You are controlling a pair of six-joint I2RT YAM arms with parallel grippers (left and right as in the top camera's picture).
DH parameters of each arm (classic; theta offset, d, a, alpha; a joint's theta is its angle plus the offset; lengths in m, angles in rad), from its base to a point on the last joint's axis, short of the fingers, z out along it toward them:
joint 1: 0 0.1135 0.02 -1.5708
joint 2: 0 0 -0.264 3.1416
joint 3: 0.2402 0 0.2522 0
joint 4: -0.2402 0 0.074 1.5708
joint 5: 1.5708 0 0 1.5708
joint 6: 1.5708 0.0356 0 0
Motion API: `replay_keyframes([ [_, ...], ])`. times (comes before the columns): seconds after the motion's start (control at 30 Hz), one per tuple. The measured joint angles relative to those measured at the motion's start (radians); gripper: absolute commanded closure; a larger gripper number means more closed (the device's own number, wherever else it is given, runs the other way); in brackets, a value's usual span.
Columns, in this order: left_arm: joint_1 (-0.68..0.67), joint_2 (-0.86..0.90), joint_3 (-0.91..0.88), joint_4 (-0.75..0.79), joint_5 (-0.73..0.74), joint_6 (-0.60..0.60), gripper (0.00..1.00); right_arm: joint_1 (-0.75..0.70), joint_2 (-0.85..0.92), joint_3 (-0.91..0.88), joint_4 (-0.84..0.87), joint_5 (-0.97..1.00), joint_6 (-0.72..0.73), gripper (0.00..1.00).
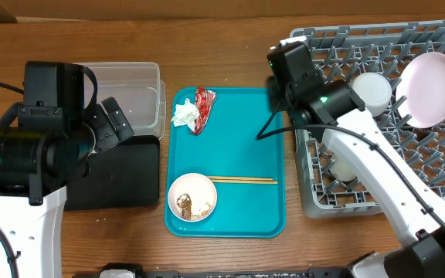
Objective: Sort waste into correct bins and load items into the dishwasher
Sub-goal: 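Move the right gripper back over the chopsticks on the teal tray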
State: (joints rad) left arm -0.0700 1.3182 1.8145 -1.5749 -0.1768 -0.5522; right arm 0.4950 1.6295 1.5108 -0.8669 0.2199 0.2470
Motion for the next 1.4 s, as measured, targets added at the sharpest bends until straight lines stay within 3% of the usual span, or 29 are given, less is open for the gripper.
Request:
replay_keyframes([
  [0.1,0.0,0.0,0.0,0.0,0.0,0.0,0.0,0.026,0.016,0.0,0.029,-0.198,0.119,0.58],
  [0.27,0.0,0.0,0.0,0.0,0.0,0.0,0.0,0.108,0.121,0.0,0.108,-0.341,0.234,0.62],
  [0.43,0.0,0.0,0.0,0.0,0.0,0.0,0.0,0.185,0.265,-0.015,0.127,-0.327,0.277,0.62],
  [0.63,0.0,0.0,0.0,0.0,0.0,0.0,0.0,0.17,0.289,-0.026,0.156,-0.277,0.274,0.57],
  [1.03,0.0,0.0,0.0,0.0,0.0,0.0,0.0,0.153,0.288,-0.026,-0.144,-0.336,0.283,0.57],
  [1.13,0.0,0.0,0.0,0.0,0.0,0.0,0.0,0.153,0.288,-0.026,-0.239,-0.344,0.217,0.57],
  [1.4,0.0,0.0,0.0,0.0,0.0,0.0,0.0,0.153,0.288,-0.026,-0.269,-0.327,-0.251,0.58],
])
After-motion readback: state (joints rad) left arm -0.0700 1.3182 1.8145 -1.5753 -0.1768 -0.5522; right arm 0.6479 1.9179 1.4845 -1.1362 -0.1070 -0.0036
